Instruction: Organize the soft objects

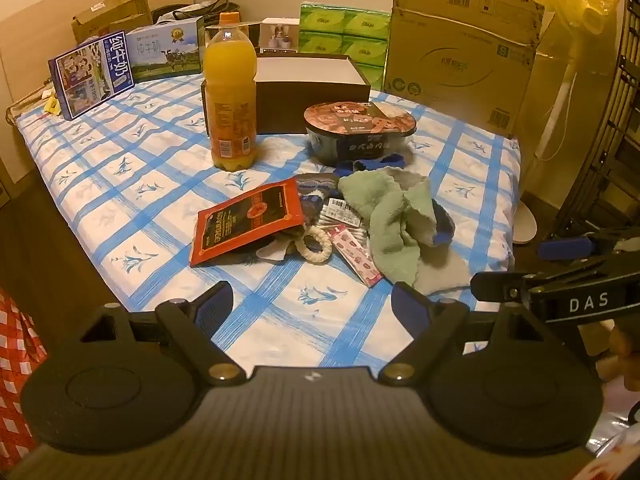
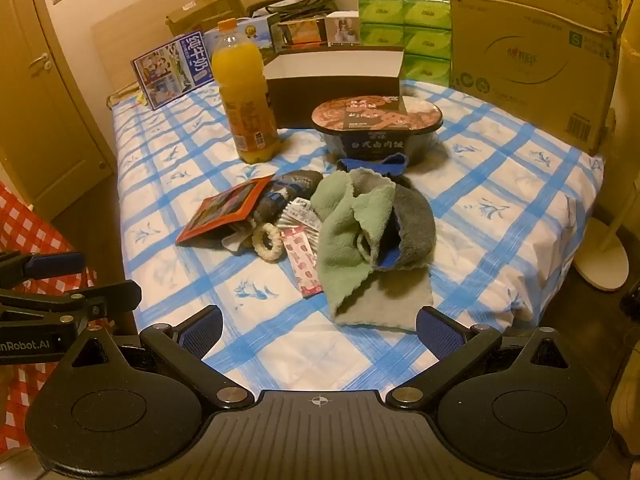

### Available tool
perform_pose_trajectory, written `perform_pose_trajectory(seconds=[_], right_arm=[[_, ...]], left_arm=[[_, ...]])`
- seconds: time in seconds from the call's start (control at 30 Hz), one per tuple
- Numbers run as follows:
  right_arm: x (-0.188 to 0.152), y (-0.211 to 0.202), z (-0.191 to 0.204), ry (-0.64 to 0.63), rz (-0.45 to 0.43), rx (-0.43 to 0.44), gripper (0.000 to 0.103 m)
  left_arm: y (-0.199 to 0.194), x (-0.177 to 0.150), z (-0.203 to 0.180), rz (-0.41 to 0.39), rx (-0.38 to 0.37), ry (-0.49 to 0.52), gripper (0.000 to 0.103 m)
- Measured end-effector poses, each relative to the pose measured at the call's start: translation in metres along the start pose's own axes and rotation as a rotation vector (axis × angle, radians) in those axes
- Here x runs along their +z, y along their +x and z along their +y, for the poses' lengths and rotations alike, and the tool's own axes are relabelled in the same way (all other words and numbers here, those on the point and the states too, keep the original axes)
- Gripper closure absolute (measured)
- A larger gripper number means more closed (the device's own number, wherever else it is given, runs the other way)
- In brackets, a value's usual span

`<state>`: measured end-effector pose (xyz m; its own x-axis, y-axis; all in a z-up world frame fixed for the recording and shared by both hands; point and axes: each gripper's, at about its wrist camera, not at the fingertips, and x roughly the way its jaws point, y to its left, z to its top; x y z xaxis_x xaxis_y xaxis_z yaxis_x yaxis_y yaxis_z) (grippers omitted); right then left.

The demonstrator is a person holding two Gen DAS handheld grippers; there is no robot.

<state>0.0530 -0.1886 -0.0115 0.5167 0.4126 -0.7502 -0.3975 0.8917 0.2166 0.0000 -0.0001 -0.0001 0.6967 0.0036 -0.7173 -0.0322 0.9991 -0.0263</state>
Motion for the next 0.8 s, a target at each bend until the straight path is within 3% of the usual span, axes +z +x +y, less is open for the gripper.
perform_pose_trajectory(seconds=[0.8], right_arm=[[0.0004, -0.0002, -0.0011, 0.002, 0.002, 0.003, 0.000]], left_arm=[[0.0001, 0.0001, 0.0003, 0.006, -0.009, -0.007, 0.018]])
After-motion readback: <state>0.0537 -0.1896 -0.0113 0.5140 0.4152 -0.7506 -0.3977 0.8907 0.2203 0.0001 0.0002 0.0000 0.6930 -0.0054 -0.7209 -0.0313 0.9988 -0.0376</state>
